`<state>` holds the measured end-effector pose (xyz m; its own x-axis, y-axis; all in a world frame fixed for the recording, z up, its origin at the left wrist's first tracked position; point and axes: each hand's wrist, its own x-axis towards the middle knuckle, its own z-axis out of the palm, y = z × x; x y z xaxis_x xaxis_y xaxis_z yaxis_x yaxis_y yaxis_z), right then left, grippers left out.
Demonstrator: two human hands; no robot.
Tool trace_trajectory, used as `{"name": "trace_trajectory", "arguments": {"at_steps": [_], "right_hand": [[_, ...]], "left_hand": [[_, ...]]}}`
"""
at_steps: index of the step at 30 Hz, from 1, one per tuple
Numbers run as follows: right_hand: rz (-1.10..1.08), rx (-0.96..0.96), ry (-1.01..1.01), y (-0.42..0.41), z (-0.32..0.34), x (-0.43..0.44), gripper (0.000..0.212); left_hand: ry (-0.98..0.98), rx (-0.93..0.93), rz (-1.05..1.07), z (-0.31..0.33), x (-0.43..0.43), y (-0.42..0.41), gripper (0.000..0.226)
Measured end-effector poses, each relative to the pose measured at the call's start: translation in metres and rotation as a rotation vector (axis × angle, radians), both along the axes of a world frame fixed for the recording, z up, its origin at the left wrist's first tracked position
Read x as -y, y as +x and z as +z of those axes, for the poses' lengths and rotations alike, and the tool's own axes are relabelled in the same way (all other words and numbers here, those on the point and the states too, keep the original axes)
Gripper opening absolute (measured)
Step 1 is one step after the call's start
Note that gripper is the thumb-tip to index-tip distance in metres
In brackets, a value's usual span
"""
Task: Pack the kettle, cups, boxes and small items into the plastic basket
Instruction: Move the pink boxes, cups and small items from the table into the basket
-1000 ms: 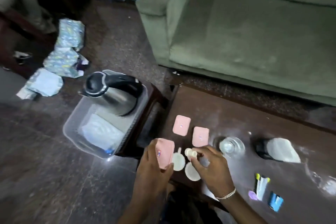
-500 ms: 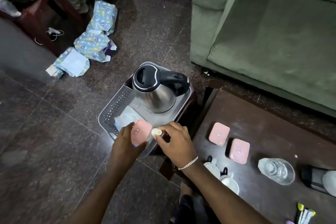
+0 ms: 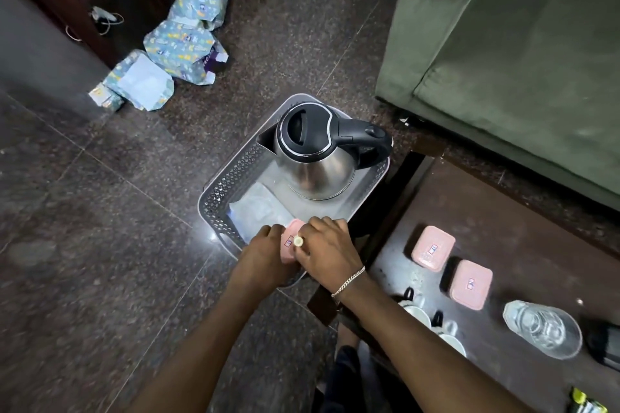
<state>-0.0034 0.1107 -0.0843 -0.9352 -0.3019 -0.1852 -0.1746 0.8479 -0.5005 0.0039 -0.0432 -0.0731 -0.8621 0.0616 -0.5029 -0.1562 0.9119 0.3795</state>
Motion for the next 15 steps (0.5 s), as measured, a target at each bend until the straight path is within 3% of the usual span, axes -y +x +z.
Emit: {"name": "trace_trajectory", "arguments": {"at_steps": [7, 11, 15], "right_hand": [[0.073, -0.034, 0.028, 0.009, -0.004, 0.0, 0.017], [0.069, -0.081, 0.008, 0.014, 0.001, -0.01, 0.027], [0.003, -0.177, -0.077, 0.021, 0.012, -0.038, 0.039]], "left_hand": [[-0.068, 0.038, -0.039, 0.0, 0.009, 0.002, 0.054], [-0.068, 0.014, -0.015, 0.011, 0.004, 0.004, 0.074], [-0.112, -0.17, 0.03, 0.029, 0.001, 0.007, 0.091]]}}
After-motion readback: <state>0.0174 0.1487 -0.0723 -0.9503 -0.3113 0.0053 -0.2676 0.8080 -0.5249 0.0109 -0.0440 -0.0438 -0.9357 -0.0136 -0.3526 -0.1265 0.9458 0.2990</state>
